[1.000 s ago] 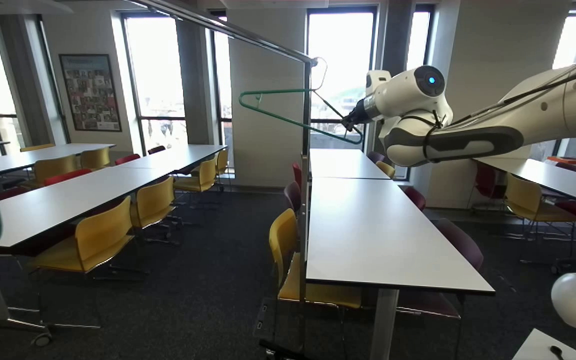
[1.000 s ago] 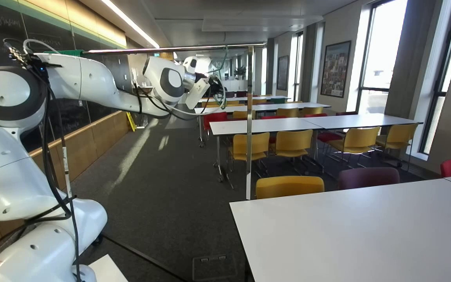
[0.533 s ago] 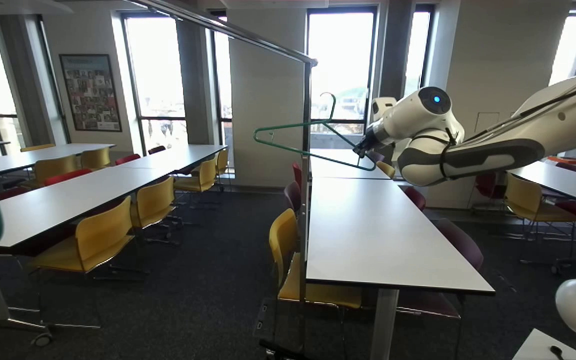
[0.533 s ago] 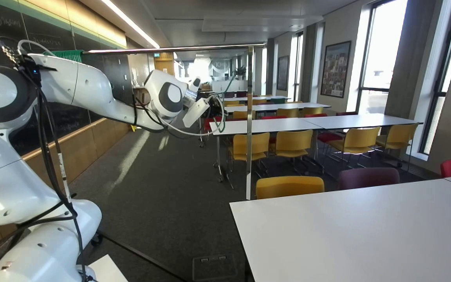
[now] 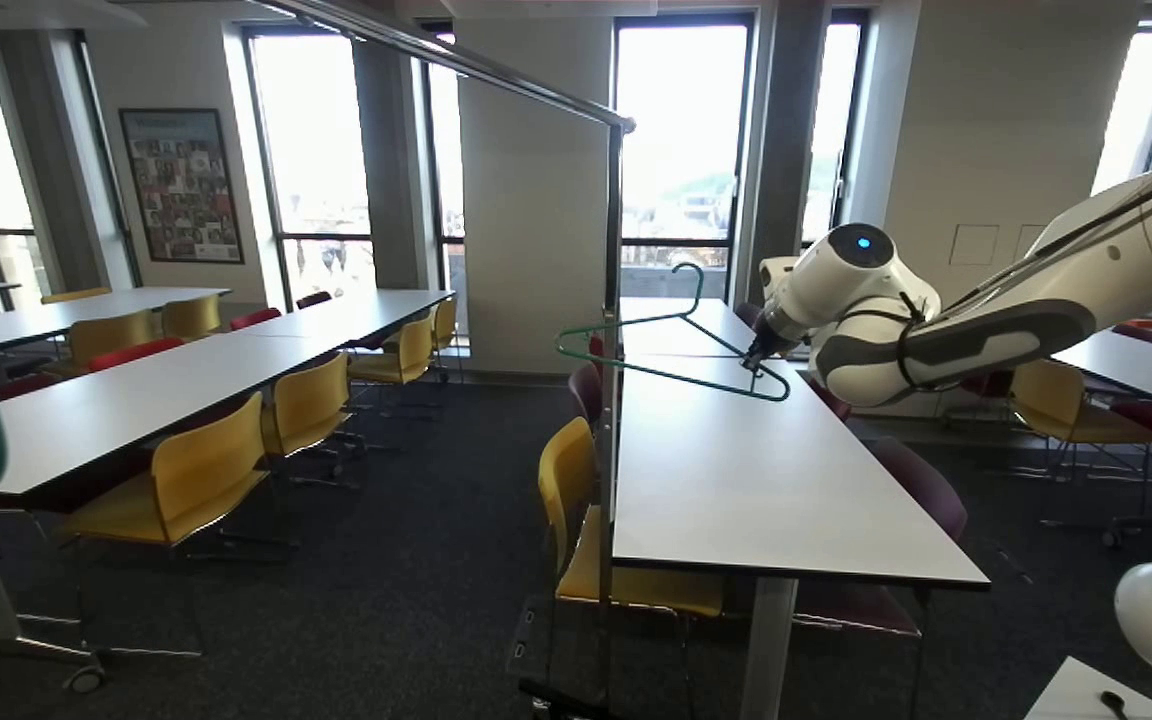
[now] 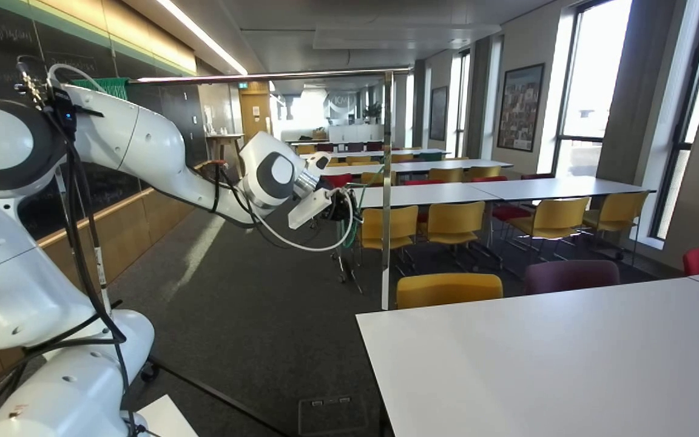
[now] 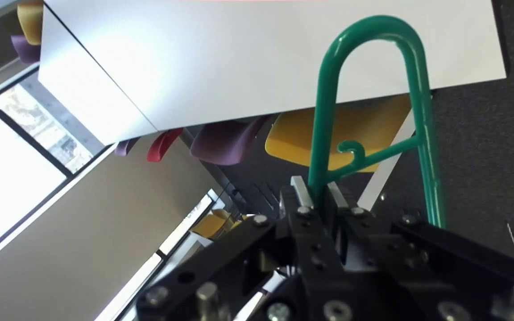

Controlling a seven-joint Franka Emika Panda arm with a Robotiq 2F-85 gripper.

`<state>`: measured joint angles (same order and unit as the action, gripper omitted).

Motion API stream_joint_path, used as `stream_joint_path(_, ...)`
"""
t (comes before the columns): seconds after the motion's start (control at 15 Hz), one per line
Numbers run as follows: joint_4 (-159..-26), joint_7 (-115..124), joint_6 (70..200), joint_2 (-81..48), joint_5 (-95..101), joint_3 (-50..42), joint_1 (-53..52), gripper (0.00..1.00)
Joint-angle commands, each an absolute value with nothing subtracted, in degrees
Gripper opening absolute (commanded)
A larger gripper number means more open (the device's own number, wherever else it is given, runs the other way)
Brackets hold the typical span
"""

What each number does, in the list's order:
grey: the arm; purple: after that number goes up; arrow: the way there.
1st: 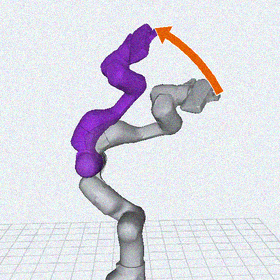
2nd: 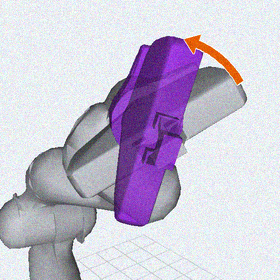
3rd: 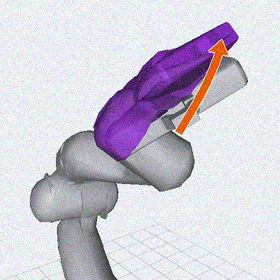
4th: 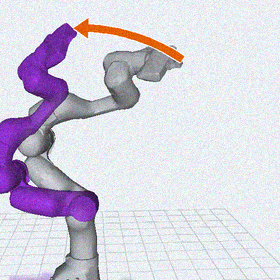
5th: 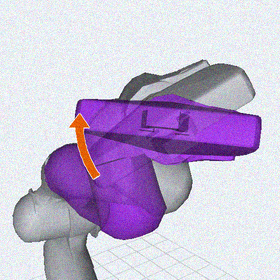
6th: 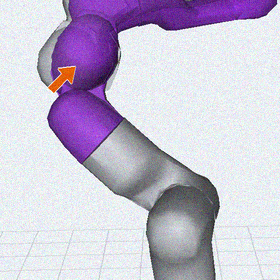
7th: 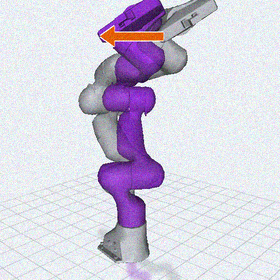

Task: Put one green hanger on the table.

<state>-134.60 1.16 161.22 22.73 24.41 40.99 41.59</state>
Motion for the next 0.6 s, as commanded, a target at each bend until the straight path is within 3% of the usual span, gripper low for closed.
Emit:
stream_joint_path(0.0, -134.7, 4.7, 156.6, 19.2, 27.5, 34.4, 36.4, 0.03)
stream_joint_path(0.53, -133.8, 8.4, 148.5, 13.1, 25.4, 13.6, 18.1, 0.03)
